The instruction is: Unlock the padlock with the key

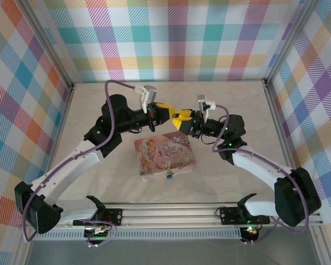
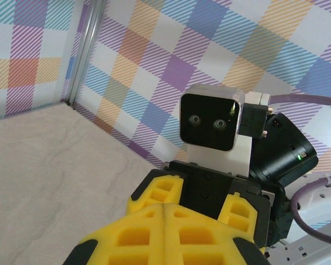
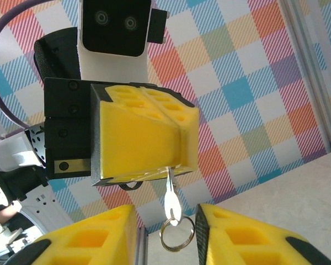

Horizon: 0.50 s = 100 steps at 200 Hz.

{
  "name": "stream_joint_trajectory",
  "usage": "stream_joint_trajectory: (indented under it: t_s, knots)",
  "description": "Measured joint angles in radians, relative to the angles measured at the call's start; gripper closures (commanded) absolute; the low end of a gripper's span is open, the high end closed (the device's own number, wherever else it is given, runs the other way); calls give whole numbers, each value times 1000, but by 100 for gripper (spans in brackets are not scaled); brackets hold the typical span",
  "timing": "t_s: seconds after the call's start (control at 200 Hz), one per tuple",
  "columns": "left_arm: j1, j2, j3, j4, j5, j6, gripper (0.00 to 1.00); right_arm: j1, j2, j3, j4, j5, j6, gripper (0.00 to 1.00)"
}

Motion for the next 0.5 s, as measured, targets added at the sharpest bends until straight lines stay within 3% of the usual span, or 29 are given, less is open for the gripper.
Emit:
stream_joint_trajectory:
  t_s: [0.5]
  knots:
    - [0, 0, 0, -2, -7, 0, 100, 3, 1, 1, -14, 16, -1, 87]
